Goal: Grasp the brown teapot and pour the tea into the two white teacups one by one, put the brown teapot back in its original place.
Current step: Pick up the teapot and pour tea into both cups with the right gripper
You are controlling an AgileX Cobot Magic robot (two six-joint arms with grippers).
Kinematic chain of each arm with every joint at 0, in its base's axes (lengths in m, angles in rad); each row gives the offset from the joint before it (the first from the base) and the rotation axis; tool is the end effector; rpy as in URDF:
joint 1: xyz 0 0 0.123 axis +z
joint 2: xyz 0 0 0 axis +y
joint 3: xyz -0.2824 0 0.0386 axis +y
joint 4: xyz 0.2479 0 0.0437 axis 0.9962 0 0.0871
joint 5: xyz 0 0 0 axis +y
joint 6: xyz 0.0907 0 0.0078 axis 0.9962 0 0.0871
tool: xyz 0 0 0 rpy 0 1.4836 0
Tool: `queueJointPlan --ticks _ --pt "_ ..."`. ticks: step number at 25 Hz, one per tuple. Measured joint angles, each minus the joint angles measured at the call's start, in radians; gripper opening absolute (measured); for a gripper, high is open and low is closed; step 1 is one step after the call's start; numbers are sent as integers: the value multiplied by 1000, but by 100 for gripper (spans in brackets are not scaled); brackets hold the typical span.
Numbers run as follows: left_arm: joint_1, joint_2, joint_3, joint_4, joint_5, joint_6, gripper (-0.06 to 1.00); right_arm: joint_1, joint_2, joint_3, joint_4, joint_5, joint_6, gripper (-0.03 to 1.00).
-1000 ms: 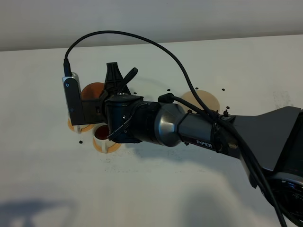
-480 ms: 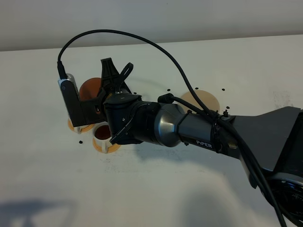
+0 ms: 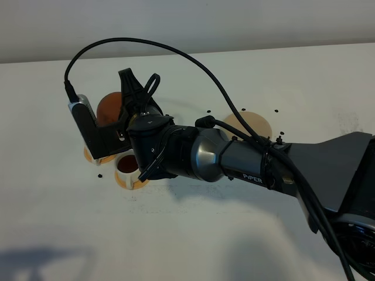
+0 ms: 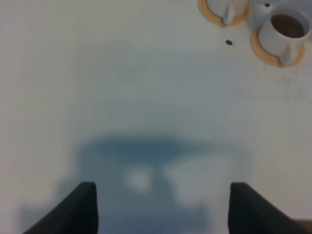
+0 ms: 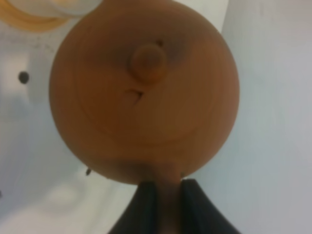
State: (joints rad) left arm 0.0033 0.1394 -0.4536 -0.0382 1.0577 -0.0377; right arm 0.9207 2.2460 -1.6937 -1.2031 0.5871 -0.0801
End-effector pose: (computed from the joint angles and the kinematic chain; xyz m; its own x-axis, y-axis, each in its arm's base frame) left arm 0.0200 -0.0030 0.2630 -0.6103 -0.0584 -0.7900 -0.0114 0.9978 -0.0650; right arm 0.3403 0.3696 0.1763 0.2799 -0.9588 0.0478 -0.5187 -0.1929 -0.8329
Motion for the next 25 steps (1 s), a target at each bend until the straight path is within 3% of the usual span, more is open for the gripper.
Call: queueJointPlan --ticks 25 --pt "0 0 0 0 0 0 56 -3 0 0 -103 -3 -44 12"
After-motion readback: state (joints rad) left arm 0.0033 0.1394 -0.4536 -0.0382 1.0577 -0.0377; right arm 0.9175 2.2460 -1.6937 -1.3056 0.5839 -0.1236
